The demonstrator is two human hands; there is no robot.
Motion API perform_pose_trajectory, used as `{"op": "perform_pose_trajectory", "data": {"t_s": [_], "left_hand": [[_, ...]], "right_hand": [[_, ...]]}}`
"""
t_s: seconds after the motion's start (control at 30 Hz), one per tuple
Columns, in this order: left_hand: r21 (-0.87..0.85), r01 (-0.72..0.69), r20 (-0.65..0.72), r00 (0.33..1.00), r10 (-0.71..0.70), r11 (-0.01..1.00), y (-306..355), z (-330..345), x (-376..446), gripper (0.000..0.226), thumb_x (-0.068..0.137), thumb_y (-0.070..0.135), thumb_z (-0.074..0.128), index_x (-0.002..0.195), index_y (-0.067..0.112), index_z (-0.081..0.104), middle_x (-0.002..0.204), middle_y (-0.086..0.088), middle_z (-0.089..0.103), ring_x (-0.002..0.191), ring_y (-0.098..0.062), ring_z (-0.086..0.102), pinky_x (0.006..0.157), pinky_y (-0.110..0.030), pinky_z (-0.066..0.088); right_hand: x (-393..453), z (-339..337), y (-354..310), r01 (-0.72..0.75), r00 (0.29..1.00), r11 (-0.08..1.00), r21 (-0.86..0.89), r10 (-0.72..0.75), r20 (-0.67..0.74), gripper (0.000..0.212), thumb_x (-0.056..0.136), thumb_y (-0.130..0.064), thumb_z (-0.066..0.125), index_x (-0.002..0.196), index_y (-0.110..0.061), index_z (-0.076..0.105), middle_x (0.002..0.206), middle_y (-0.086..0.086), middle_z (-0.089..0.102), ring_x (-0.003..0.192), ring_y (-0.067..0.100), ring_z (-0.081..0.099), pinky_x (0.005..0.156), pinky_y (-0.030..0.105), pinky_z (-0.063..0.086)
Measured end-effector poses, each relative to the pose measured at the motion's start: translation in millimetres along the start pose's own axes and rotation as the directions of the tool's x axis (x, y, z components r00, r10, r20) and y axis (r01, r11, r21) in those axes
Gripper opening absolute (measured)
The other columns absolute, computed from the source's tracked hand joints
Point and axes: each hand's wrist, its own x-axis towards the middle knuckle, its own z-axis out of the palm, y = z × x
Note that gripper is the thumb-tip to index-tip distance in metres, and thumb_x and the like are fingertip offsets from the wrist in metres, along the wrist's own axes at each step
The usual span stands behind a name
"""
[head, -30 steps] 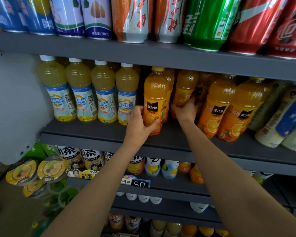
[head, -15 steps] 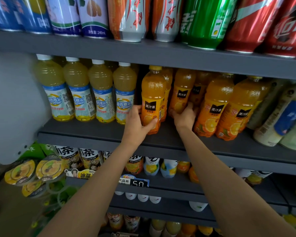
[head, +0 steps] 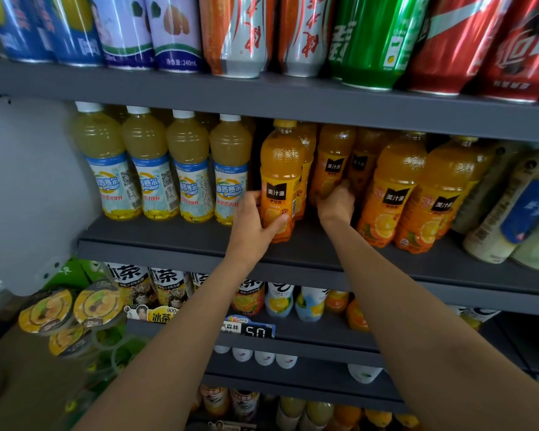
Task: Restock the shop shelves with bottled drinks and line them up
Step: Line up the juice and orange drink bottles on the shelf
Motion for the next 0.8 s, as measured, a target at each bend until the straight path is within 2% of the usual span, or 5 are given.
{"op": "perform_pose_trajectory", "data": {"t_s": [0.1,0.2,0.3,0.57,0.8], "left_hand": [[0.014,-0.018,-0.012,1.0,0.019,1.0,2.1,0.2,-1.3,0.057,0.079,0.035,0.069,0.122,0.011,0.04,0.123,-0.008,0.05,0.116,-0.023,0.049,0.096,-0.046,0.045],[0.029,-0.026,-0.027,0.999,0.027,0.999,4.2,0.8,-2.7,0.058,0.079,0.034,0.069,0.124,0.009,0.041,0.124,-0.01,0.05,0.117,-0.024,0.049,0.097,-0.047,0.044],[0.035,-0.01,-0.036,0.999,0.012,0.999,5.5,2.2,-4.0,0.06,0.079,0.036,0.068,0.125,0.009,0.04,0.125,-0.01,0.05,0.119,-0.026,0.048,0.097,-0.049,0.044],[0.095,0.034,-0.031,0.999,-0.031,0.995,14.6,2.0,-3.7,0.057,0.082,0.031,0.066,0.127,0.007,0.04,0.125,-0.012,0.049,0.12,-0.027,0.046,0.099,-0.049,0.041],[0.113,0.038,-0.052,0.998,-0.032,0.993,16.6,1.7,-3.6,0.056,0.082,0.031,0.067,0.124,0.006,0.041,0.124,-0.012,0.049,0.119,-0.027,0.046,0.099,-0.048,0.041]], "right_hand": [[-20.6,-9.3,-0.2,0.195,0.974,0.98,-0.049,-0.199,-0.104,0.057,0.085,-0.011,0.064,0.132,0.003,0.034,0.137,0.023,0.034,0.125,0.039,0.039,0.101,0.041,0.036],[-45.8,-31.4,-1.4,0.521,0.784,0.84,-0.153,-0.541,-0.305,0.047,0.076,0.004,0.062,0.121,0.006,0.047,0.127,0.027,0.042,0.116,0.04,0.045,0.096,0.04,0.041],[-57.0,-61.7,3.7,0.493,0.665,0.832,-0.255,-0.549,-0.506,0.052,0.071,0.001,0.063,0.121,0.004,0.048,0.125,0.026,0.045,0.11,0.038,0.048,0.091,0.041,0.044],[-62.3,-68.2,33.0,0.097,0.937,0.993,-0.073,-0.116,-0.329,0.084,0.086,-0.016,0.064,0.146,0.0,0.009,0.146,0.022,0.026,0.129,0.039,0.029,0.107,0.044,0.026],[-51.5,-62.7,25.8,0.02,0.98,0.999,-0.041,-0.028,-0.196,0.064,0.084,-0.024,0.067,0.132,0.002,0.034,0.134,0.021,0.04,0.123,0.04,0.033,0.103,0.044,0.027]]}}
